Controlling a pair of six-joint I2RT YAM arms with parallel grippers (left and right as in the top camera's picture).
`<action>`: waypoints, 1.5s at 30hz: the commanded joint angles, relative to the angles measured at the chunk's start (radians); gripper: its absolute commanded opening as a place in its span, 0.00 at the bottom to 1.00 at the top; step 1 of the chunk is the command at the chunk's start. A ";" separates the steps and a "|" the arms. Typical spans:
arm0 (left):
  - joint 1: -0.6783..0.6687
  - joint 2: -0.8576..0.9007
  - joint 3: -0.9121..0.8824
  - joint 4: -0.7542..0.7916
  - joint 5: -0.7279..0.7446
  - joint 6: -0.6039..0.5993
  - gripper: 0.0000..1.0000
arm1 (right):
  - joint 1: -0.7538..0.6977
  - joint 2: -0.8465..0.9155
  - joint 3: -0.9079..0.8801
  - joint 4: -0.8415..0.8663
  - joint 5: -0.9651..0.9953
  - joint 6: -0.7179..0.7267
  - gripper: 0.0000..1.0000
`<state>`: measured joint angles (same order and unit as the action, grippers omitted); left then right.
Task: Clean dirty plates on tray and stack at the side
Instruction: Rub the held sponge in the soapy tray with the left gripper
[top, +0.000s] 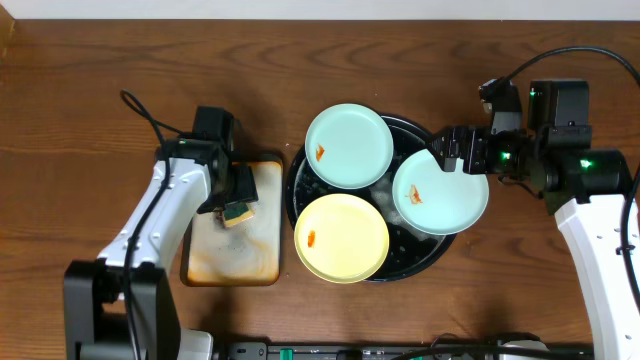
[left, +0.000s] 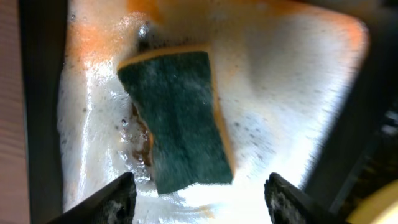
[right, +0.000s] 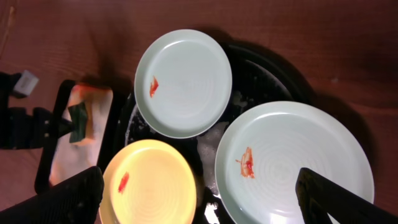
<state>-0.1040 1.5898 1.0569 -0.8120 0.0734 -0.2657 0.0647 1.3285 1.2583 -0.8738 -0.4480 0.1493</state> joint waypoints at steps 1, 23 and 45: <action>0.000 -0.013 0.014 -0.017 0.020 -0.029 0.62 | 0.004 0.000 0.015 -0.002 0.004 -0.008 0.97; 0.000 0.132 -0.092 0.191 -0.093 -0.254 0.50 | 0.005 0.000 0.015 -0.010 0.003 -0.008 0.96; 0.000 0.108 -0.057 0.194 0.070 0.038 0.07 | 0.004 0.000 0.015 -0.009 0.003 -0.008 0.96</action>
<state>-0.1024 1.7325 0.9760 -0.5858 0.0360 -0.3511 0.0647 1.3285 1.2583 -0.8795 -0.4480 0.1493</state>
